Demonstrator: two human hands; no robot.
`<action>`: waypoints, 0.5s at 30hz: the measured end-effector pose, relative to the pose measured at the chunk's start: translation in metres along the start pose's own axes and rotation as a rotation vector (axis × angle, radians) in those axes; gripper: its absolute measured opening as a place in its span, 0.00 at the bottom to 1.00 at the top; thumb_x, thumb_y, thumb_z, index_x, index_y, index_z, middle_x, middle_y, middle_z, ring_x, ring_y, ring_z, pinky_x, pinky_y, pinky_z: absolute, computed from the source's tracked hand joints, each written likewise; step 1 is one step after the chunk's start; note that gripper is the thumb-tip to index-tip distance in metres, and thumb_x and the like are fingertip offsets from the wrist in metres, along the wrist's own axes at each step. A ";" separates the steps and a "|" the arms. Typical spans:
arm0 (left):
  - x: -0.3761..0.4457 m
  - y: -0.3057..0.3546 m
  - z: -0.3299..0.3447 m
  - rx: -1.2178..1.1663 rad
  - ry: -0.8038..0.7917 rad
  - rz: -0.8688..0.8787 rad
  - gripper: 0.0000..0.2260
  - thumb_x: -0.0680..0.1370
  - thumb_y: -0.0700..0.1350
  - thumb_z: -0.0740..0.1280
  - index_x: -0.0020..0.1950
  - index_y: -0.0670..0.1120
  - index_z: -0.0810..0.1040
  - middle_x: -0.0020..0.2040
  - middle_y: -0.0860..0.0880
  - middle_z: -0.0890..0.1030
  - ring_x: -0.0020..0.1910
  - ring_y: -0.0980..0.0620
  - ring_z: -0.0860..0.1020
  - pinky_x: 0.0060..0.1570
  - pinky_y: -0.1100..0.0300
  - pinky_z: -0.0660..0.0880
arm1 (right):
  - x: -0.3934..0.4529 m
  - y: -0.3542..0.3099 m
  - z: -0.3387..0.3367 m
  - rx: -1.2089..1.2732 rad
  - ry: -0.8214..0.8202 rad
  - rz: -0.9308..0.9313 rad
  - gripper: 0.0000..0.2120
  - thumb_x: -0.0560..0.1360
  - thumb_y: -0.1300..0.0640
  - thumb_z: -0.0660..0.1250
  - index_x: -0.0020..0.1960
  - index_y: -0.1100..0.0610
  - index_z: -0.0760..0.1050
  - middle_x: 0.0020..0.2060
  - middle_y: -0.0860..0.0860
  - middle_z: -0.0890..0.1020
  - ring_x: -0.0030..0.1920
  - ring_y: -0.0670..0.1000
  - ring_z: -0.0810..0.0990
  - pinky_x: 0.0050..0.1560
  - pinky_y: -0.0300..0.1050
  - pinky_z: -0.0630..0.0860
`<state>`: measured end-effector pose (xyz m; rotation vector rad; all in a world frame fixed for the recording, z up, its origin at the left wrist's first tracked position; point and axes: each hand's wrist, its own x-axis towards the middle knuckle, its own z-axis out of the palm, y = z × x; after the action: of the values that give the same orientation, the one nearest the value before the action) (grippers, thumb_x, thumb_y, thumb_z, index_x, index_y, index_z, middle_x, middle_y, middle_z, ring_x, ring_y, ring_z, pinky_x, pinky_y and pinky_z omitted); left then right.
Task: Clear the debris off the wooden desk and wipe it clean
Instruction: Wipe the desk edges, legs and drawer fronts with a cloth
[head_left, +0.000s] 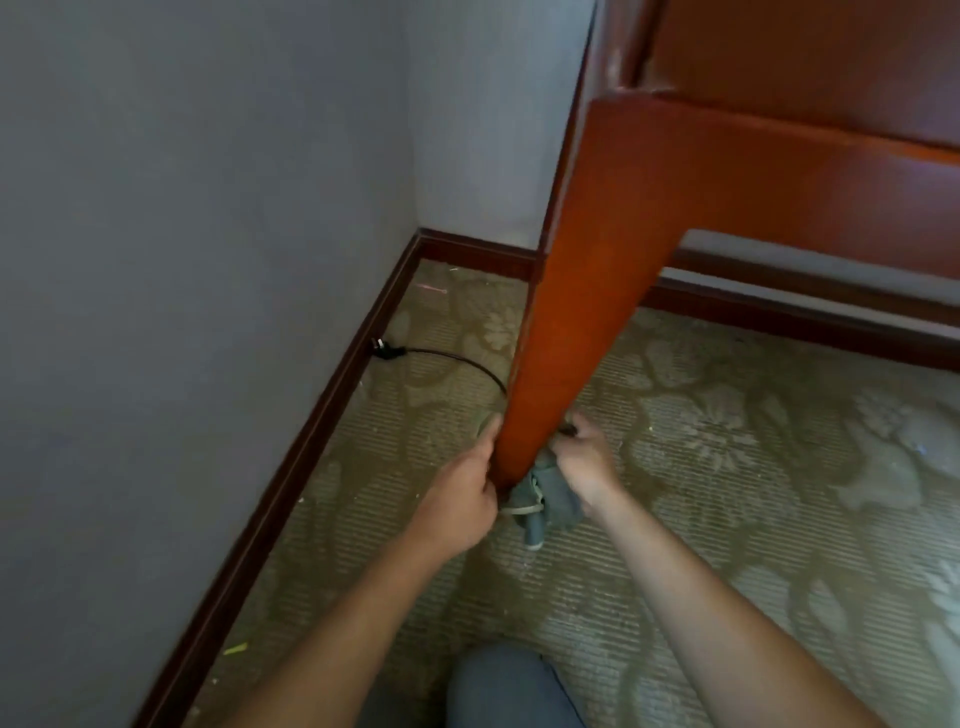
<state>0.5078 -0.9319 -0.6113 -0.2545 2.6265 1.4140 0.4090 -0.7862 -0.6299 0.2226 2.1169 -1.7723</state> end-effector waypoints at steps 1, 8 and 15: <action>0.004 -0.008 0.004 -0.017 -0.022 -0.014 0.34 0.84 0.36 0.60 0.85 0.56 0.50 0.81 0.51 0.65 0.78 0.53 0.66 0.79 0.54 0.62 | 0.012 0.004 0.001 -0.121 -0.027 -0.018 0.11 0.81 0.65 0.67 0.49 0.50 0.82 0.42 0.46 0.86 0.40 0.44 0.85 0.41 0.35 0.79; 0.046 -0.062 0.033 -0.144 -0.032 -0.066 0.32 0.83 0.32 0.57 0.85 0.53 0.55 0.82 0.57 0.57 0.82 0.56 0.55 0.82 0.56 0.53 | 0.088 0.052 0.008 -0.678 -0.207 0.024 0.21 0.85 0.70 0.58 0.38 0.52 0.65 0.35 0.50 0.68 0.34 0.42 0.72 0.43 0.38 0.72; 0.075 -0.086 0.039 -0.355 0.035 -0.131 0.27 0.85 0.34 0.56 0.81 0.55 0.66 0.80 0.56 0.66 0.78 0.56 0.64 0.79 0.57 0.61 | 0.182 0.018 0.021 -0.885 -0.103 -0.400 0.11 0.80 0.59 0.67 0.62 0.52 0.81 0.50 0.45 0.84 0.50 0.39 0.82 0.52 0.35 0.77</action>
<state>0.4549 -0.9516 -0.7183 -0.4857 2.3182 1.8340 0.2519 -0.8240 -0.7182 -0.5396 2.7481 -0.8084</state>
